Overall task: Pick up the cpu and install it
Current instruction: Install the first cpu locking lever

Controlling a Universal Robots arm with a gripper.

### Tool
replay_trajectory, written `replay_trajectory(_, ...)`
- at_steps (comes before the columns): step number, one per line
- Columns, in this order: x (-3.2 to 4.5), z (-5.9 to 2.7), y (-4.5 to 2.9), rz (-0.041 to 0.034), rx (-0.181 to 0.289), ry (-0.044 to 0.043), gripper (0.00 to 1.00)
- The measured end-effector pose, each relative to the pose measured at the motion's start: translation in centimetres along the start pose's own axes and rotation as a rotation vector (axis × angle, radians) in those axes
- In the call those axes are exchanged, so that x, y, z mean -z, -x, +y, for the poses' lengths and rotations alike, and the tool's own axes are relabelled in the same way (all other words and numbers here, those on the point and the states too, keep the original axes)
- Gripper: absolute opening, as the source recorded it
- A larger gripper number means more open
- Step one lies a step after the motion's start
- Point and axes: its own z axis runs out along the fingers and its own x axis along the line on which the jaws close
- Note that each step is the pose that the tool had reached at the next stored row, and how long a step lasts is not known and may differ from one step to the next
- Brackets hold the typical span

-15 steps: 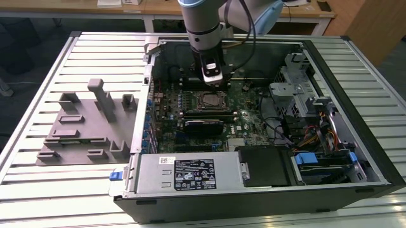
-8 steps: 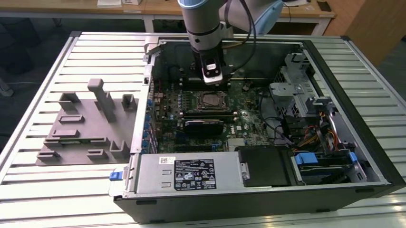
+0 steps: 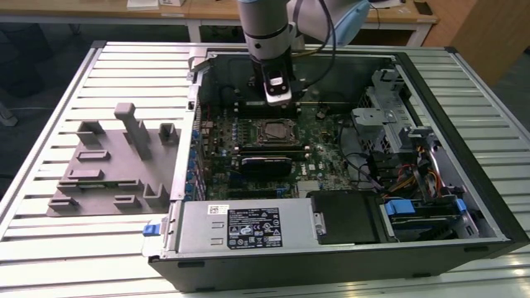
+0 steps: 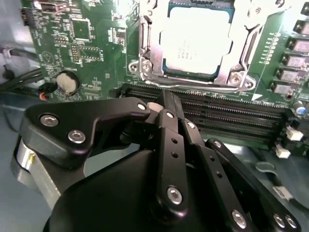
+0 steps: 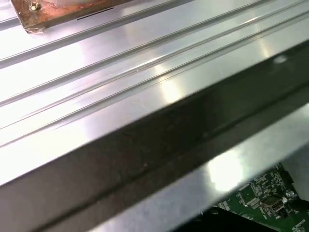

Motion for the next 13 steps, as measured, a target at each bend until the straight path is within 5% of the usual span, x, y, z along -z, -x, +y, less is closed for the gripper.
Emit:
replay_trajectory(9,0.58,0.10,0.10,-0.0005,-0.002,-0.0005,0.11)
replay_trajectory(13,0.57,0.03,0.13,-0.0017,-0.001,-0.0092,0.11)
